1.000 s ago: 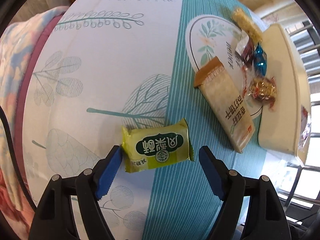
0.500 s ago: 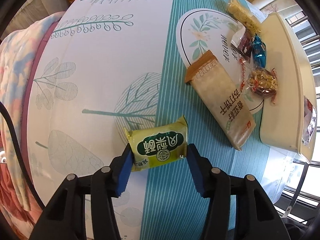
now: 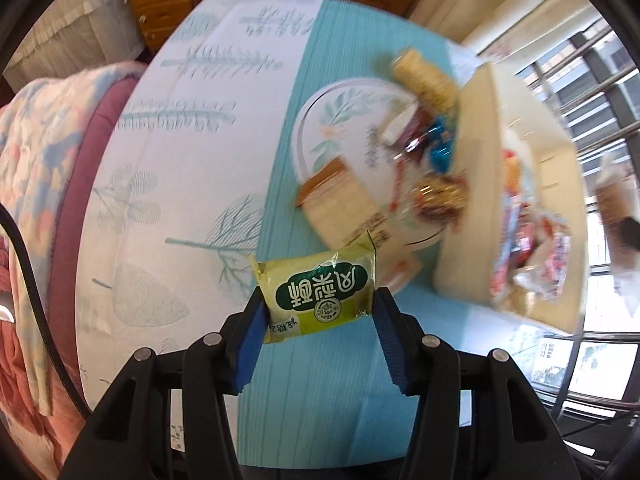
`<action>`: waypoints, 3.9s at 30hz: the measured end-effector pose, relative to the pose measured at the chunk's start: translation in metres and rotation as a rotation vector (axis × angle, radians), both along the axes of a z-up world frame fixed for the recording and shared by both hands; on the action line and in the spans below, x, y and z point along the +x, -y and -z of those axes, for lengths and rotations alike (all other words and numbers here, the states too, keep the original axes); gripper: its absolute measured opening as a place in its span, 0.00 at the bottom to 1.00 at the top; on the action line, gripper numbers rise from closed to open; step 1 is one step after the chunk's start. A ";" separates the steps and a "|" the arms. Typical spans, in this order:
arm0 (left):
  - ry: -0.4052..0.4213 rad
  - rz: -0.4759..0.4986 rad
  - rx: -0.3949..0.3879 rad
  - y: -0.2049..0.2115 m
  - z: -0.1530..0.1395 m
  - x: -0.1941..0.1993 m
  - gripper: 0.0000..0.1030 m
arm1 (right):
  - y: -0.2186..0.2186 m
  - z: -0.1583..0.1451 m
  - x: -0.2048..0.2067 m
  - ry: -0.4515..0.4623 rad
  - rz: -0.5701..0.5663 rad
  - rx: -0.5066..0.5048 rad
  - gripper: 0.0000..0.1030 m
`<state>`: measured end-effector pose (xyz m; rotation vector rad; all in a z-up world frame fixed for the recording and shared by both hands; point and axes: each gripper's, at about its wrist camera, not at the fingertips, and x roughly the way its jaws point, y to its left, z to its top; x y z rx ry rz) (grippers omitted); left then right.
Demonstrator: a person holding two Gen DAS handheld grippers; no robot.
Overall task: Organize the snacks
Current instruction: 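Open both tools to drop the green-yellow packet and crab-roe bag into the tray, then withdraw both tools from the tray, then grasp the red-brown candy wrapper with the left tool while the right tool grasps the beige biscuit packet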
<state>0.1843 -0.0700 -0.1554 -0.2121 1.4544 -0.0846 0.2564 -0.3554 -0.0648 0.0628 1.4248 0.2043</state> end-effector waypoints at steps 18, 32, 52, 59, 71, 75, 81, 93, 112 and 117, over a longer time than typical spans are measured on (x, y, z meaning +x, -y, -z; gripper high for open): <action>0.227 0.155 -0.075 0.077 -0.089 0.034 0.50 | 0.041 0.000 -0.004 0.054 0.027 0.039 0.79; 0.313 0.289 -0.121 0.152 -0.100 0.052 0.79 | 0.081 0.005 -0.001 0.070 0.145 0.105 0.90; 0.334 0.208 -0.127 0.094 -0.113 0.028 0.82 | 0.033 -0.005 0.002 0.059 0.115 0.195 0.95; 0.336 0.217 -0.134 0.051 -0.119 0.019 0.82 | -0.009 -0.015 -0.003 0.072 0.111 0.187 0.95; 0.329 0.280 -0.143 -0.037 -0.130 0.022 0.82 | -0.082 -0.014 -0.023 0.031 0.216 0.167 0.95; 0.337 0.310 -0.157 -0.062 -0.130 0.028 0.82 | -0.100 -0.010 -0.026 0.019 0.286 0.159 0.95; 0.324 0.373 -0.174 -0.095 -0.120 0.039 0.82 | -0.120 -0.002 -0.036 0.016 0.420 0.137 0.95; 0.261 0.497 -0.188 -0.111 -0.089 0.063 0.82 | -0.135 0.017 -0.083 0.010 0.702 0.146 0.95; 0.124 0.582 -0.089 -0.055 -0.048 0.116 0.82 | -0.185 0.056 -0.107 0.175 0.470 0.033 0.90; 0.062 0.581 -0.054 -0.028 -0.031 0.140 0.82 | -0.205 0.061 -0.103 0.247 0.242 -0.072 0.88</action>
